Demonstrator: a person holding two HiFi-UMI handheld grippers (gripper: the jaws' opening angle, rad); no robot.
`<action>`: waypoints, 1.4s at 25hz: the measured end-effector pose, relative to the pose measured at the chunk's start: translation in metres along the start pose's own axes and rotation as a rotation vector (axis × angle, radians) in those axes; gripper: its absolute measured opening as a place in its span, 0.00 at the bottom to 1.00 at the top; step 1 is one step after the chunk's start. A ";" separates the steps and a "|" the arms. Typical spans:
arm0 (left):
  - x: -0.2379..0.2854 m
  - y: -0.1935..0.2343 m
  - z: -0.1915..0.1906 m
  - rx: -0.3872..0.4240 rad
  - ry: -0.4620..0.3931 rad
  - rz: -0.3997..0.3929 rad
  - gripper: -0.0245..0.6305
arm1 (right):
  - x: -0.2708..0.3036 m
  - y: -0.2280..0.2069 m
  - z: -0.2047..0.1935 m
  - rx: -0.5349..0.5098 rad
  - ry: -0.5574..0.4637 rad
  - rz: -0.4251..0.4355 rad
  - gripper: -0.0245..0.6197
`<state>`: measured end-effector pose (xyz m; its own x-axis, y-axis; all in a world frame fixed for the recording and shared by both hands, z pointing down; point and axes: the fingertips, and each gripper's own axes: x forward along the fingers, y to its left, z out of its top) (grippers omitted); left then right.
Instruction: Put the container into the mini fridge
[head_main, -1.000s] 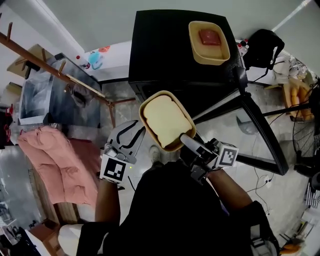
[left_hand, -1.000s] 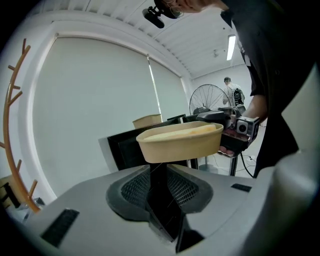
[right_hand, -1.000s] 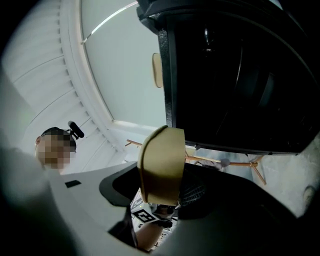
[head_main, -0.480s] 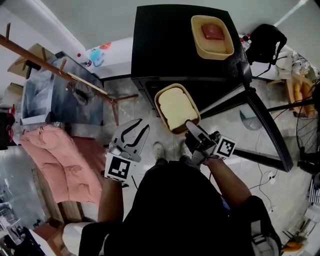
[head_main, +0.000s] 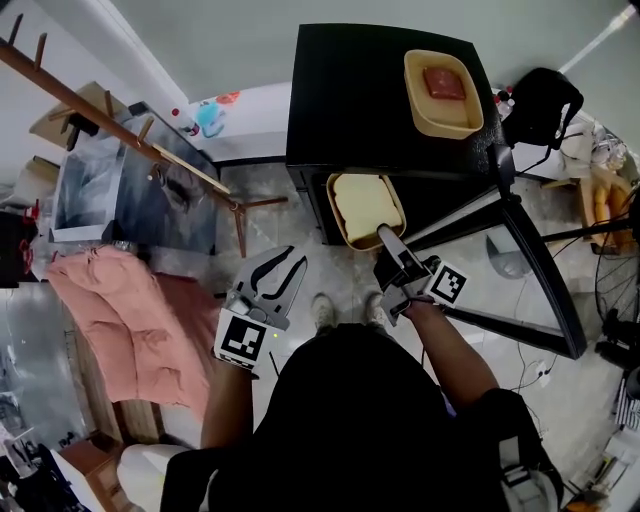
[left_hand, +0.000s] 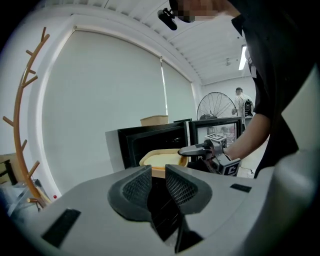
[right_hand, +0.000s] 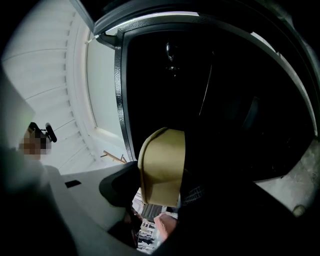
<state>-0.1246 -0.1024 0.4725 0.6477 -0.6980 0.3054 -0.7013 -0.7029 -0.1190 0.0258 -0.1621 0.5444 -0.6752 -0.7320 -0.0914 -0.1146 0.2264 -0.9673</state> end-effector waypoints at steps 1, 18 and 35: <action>-0.002 0.001 -0.001 -0.001 0.003 0.002 0.19 | 0.003 -0.002 0.003 0.009 -0.010 0.001 0.39; 0.010 0.005 -0.015 -0.037 0.026 -0.007 0.19 | 0.043 -0.023 0.017 0.081 -0.108 -0.063 0.39; 0.010 0.008 -0.026 -0.054 0.060 0.025 0.19 | 0.082 -0.037 0.015 0.085 -0.038 -0.119 0.44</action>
<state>-0.1317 -0.1116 0.4994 0.6119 -0.7048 0.3589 -0.7333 -0.6756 -0.0765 -0.0150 -0.2402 0.5691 -0.6324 -0.7744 0.0180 -0.1287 0.0821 -0.9883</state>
